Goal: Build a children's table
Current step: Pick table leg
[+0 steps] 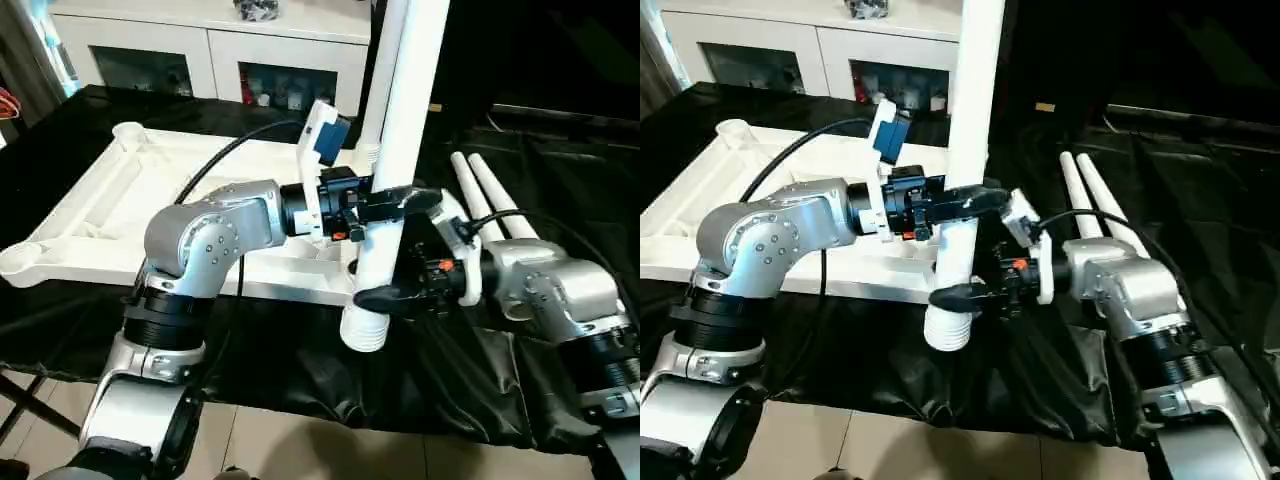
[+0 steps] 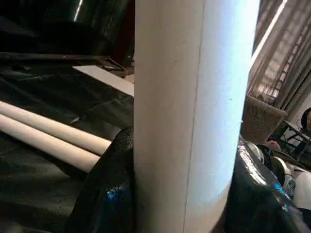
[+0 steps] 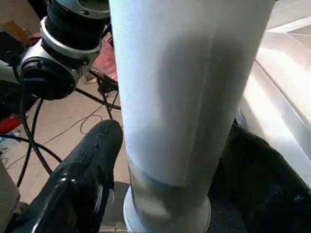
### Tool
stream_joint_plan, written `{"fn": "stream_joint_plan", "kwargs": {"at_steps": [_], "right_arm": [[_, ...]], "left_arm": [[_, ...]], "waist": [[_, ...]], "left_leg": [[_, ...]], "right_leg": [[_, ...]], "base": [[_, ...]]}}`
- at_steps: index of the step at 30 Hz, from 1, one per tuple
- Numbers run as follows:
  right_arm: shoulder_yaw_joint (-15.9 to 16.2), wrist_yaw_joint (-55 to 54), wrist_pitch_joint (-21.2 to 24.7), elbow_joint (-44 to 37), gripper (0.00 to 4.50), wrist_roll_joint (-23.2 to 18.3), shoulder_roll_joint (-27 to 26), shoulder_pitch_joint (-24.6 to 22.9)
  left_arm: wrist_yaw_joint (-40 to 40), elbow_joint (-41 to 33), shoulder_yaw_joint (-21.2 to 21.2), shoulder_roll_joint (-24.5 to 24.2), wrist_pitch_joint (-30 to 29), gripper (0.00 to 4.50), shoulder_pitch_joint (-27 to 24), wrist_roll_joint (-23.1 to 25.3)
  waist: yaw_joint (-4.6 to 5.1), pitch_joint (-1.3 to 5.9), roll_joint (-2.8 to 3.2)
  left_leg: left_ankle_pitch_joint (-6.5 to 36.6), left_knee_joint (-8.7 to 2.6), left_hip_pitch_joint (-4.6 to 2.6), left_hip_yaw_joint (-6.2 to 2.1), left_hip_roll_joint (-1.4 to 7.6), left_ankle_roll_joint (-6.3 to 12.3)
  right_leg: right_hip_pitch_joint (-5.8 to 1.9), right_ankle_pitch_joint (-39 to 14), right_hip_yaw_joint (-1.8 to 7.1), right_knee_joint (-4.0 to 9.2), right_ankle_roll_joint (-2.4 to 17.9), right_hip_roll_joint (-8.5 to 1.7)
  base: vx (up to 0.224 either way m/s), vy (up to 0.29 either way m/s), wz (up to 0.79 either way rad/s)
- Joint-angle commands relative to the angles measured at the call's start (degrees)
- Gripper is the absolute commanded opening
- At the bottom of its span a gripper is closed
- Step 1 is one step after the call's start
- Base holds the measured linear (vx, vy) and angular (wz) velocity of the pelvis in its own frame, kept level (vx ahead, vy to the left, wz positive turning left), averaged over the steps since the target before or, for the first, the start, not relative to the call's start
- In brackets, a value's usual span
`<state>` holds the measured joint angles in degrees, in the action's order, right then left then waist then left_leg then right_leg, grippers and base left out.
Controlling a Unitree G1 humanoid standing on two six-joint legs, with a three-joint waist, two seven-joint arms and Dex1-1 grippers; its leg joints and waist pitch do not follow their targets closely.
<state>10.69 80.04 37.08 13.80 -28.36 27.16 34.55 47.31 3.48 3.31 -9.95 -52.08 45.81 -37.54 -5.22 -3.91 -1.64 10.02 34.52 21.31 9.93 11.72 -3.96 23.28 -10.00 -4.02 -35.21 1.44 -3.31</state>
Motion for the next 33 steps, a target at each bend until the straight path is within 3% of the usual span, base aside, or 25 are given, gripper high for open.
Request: {"fn": "stream_joint_plan", "kwargs": {"at_steps": [1, 11, 28, 30, 31, 33], "right_arm": [[0.5, -0.3, -0.7, -0.6, 3.37, 0.8, 0.0, 1.0], [1.1, -0.6, -0.8, 0.6, 3.37, 1.3, -0.7, 0.9], [0.9, -0.7, -1.3, 1.4, 1.95, 2.0, -1.2, 1.1], [0.7, -1.2, -2.1, 1.4, 1.94, 2.4, -1.4, 1.1], [0.6, -1.5, -2.2, 1.6, 2.48, 2.6, -1.5, 1.2], [0.5, -1.8, -2.3, 1.8, 2.61, 2.6, -1.6, 1.2]], "left_arm": [[0.2, -1.4, 0.1, 0.3, 0.3, 1.83, 0.4, -0.8], [-0.7, -1.4, -0.9, 1.2, -0.1, 1.83, 0.7, -1.7], [0.3, -1.4, -0.1, 0.6, 0.2, 1.83, 0.6, -1.6], [0.4, -1.4, 0.0, 0.4, 0.3, 1.83, 0.5, -1.6], [0.5, -1.4, 0.1, 0.3, 0.3, 1.83, 0.5, -1.6], [0.5, -1.4, 0.1, 0.3, 0.3, 1.83, 0.4, -1.6]], "waist": [[-0.24, 4.64, -0.91], [-0.27, 4.68, -1.08], [-0.28, 4.74, -0.96], [-0.26, 4.73, -1.02], [-0.27, 4.73, -0.98], [-0.25, 4.76, -0.97]], "left_leg": [[5.2, -3.11, -0.31, -0.04, 1.16, 2.77], [4.9, -3.05, -0.27, -0.01, 1.12, 2.86], [4.8, -3.02, -0.27, -0.04, 1.11, 2.78], [4.9, -3.01, -0.31, -0.03, 1.12, 2.8], [4.8, -3.02, -0.29, -0.05, 1.14, 2.78], [4.6, -3.0, -0.28, -0.03, 1.11, 2.86]], "right_leg": [[-3.72, -11.9, 2.57, 3.96, 10.3, -4.12], [-3.77, -11.3, 2.58, 3.88, 10.5, -4.08], [-3.84, -10.9, 2.58, 3.75, 10.4, -4.1], [-3.8, -11.1, 2.57, 3.78, 10.4, -4.07], [-3.79, -11.0, 2.58, 3.74, 10.4, -4.1], [-3.81, -10.7, 2.59, 3.71, 10.5, -4.09]], "base": [[0.0, 0.0, 0.0], [0.0, 0.0, 0.0], [0.0, 0.0, 0.0], [0.0, 0.0, 0.0], [0.0, 0.0, 0.0], [0.0, 0.0, 0.0]]}}
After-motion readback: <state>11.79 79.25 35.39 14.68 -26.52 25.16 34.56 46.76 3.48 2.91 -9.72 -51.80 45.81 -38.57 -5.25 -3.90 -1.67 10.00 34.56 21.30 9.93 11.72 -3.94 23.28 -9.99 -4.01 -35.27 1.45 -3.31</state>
